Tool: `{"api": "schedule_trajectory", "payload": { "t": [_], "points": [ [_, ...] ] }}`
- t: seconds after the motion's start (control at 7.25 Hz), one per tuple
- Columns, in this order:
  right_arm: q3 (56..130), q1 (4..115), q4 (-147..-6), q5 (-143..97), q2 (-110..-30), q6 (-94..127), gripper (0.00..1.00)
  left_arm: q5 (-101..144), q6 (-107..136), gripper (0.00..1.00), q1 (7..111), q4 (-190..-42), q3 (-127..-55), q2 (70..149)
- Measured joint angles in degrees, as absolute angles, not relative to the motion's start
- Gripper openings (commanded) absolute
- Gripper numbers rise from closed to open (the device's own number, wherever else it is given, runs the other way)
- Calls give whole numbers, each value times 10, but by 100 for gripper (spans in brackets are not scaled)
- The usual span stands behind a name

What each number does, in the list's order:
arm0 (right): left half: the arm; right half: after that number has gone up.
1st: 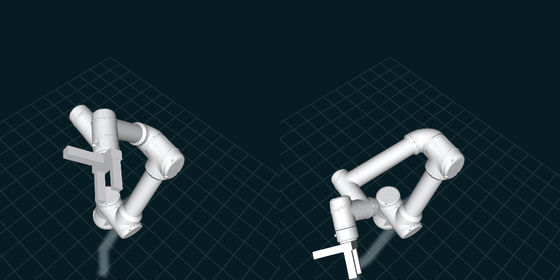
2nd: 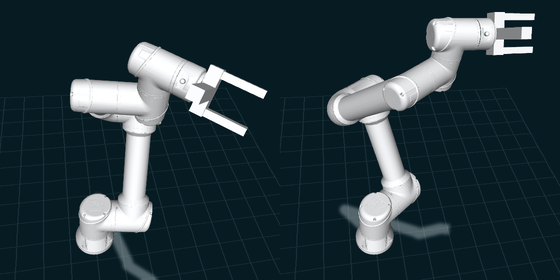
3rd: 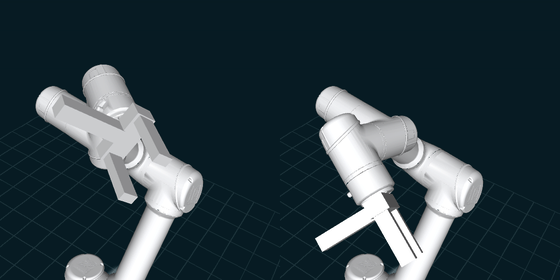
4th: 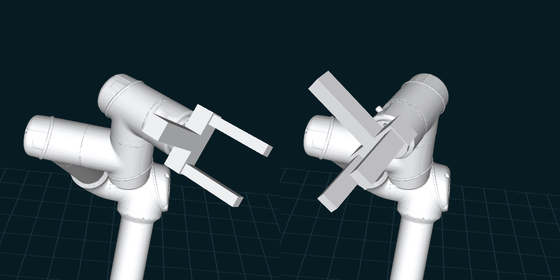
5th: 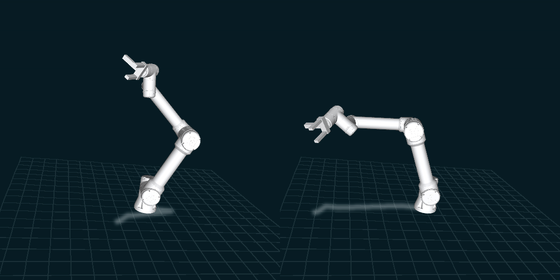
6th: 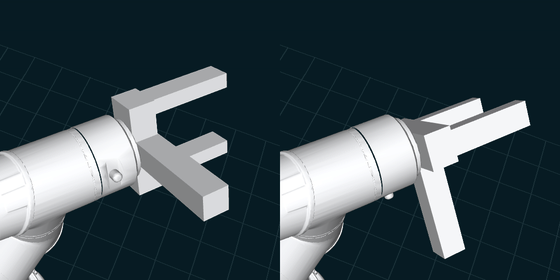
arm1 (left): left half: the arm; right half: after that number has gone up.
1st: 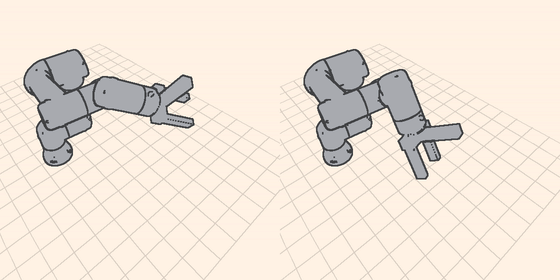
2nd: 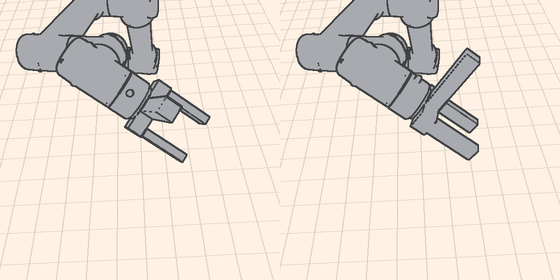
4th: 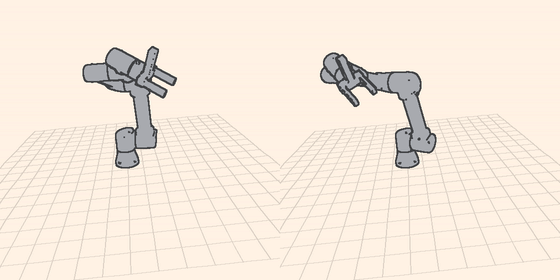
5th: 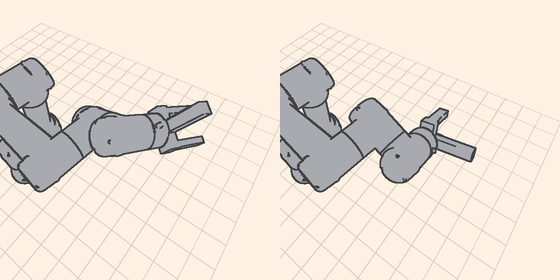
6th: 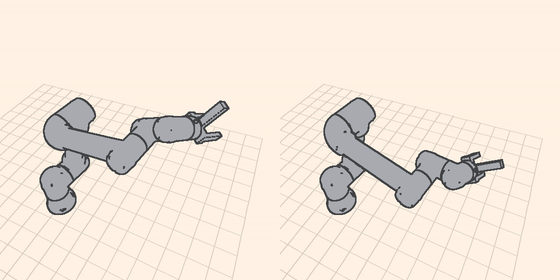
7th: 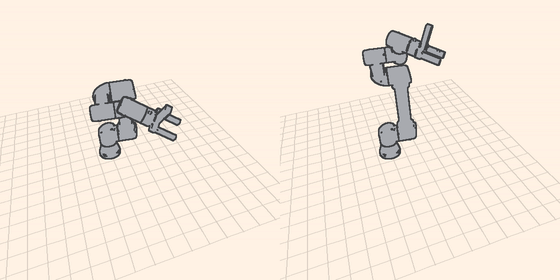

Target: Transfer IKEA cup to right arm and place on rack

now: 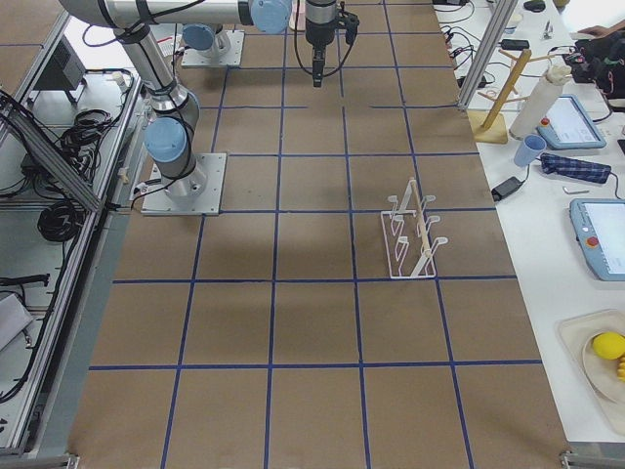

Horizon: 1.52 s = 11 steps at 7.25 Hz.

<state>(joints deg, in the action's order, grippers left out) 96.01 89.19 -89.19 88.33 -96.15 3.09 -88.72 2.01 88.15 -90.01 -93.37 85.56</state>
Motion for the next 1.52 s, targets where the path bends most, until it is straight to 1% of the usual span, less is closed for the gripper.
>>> {"api": "schedule_trajectory", "payload": {
  "t": [0.28,0.69,0.97,1.52],
  "points": [
    [960,892,-892,883,-962,30,100,-888,-83,100,806,-885,-943,869],
    [960,892,-892,883,-962,29,100,-893,-323,100,631,-820,-955,917],
    [960,892,-892,883,-962,29,100,-891,-508,100,537,-743,-958,965],
    [960,891,-892,883,-962,31,100,-887,-652,100,423,-616,-957,1088]
  ]
}}
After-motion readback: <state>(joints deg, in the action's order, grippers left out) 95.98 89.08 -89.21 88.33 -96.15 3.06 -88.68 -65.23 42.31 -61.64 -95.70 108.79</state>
